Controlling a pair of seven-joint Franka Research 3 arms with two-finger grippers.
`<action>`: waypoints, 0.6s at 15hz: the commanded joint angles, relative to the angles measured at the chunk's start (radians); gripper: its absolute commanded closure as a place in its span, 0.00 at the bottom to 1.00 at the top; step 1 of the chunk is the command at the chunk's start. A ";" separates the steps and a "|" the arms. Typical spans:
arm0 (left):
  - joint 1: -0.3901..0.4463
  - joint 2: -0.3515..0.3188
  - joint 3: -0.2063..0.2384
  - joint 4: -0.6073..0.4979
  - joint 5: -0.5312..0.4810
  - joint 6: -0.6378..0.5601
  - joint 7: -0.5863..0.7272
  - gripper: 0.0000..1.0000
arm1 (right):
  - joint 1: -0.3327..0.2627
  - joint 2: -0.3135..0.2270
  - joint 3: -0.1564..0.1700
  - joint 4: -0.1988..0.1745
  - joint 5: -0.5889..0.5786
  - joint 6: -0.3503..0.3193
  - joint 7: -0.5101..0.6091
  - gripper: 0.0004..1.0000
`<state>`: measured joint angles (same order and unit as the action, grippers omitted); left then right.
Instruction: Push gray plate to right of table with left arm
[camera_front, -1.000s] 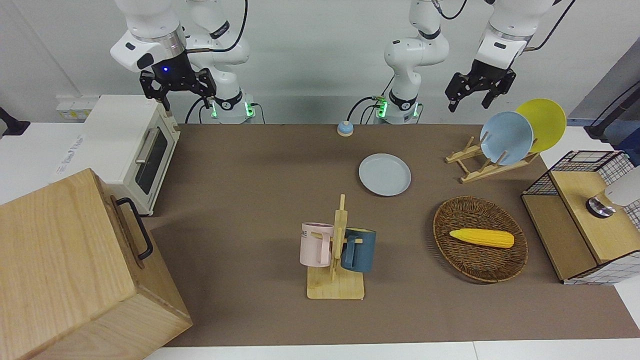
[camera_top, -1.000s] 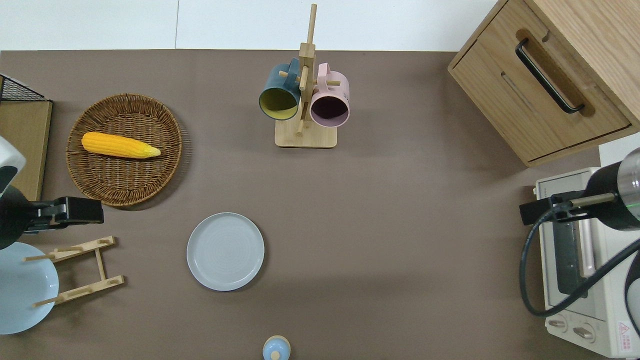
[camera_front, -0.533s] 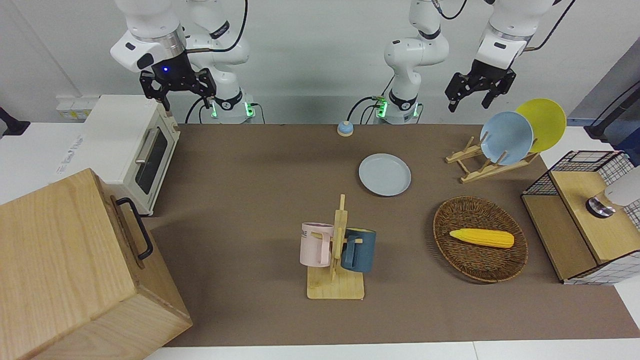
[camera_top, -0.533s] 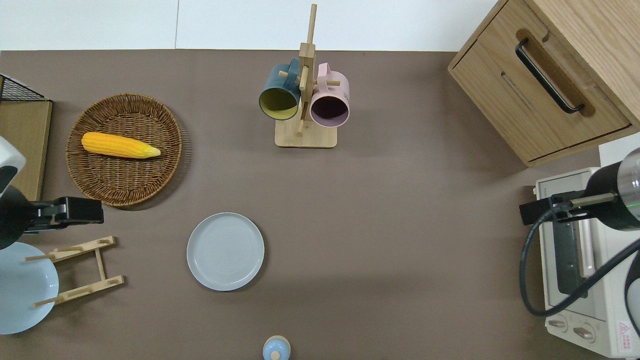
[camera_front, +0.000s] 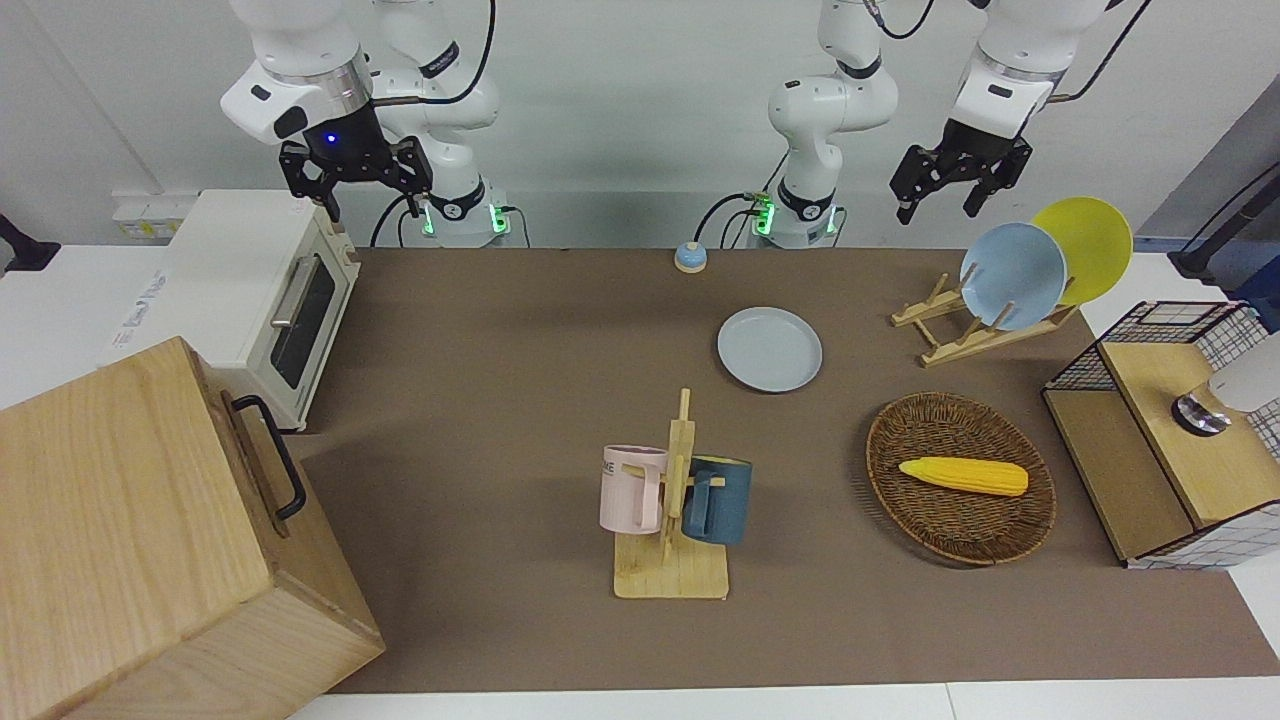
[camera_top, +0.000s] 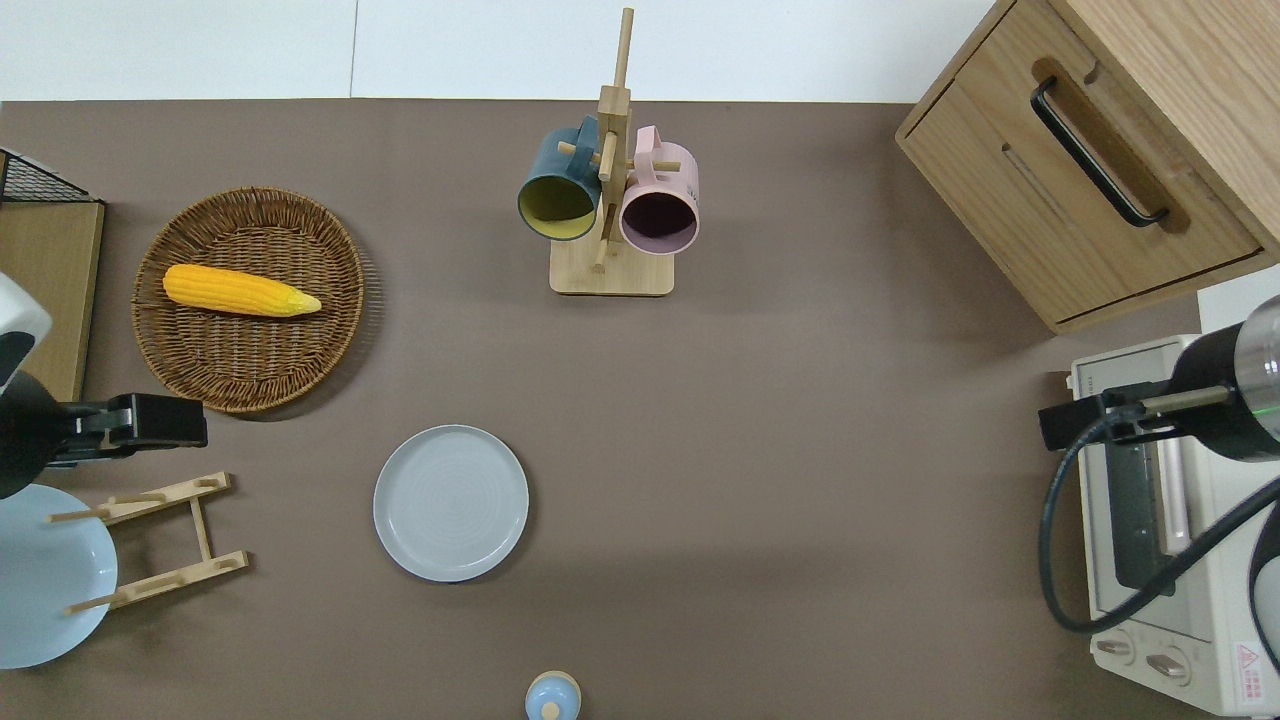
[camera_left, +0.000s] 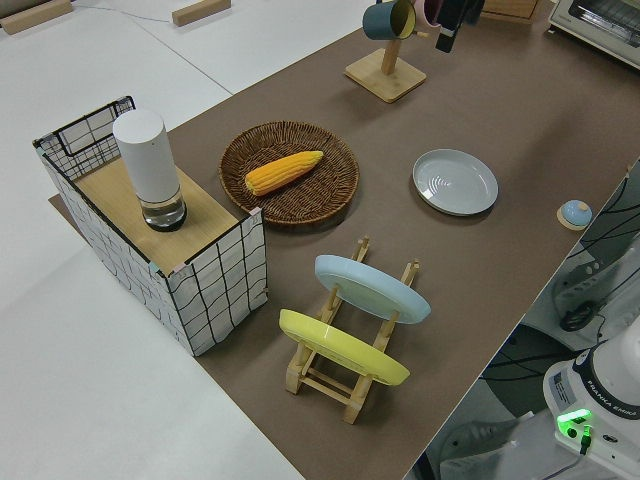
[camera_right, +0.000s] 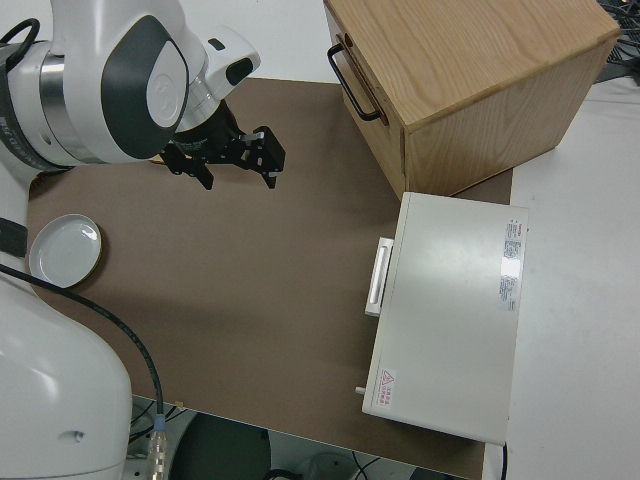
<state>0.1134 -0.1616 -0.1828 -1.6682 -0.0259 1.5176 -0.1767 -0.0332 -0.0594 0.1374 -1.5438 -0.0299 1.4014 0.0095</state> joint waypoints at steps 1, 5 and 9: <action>0.008 -0.023 -0.004 -0.021 0.015 -0.007 -0.007 0.01 | -0.024 -0.010 0.019 0.001 -0.010 -0.015 -0.008 0.00; -0.003 -0.023 -0.010 -0.021 0.012 0.001 0.002 0.01 | -0.024 -0.010 0.019 0.001 -0.008 -0.015 -0.008 0.00; 0.000 -0.023 -0.004 -0.022 0.004 0.000 -0.001 0.01 | -0.024 -0.010 0.019 0.001 -0.010 -0.015 -0.008 0.00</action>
<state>0.1124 -0.1616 -0.1884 -1.6682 -0.0259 1.5176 -0.1768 -0.0332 -0.0594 0.1374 -1.5438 -0.0299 1.4014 0.0095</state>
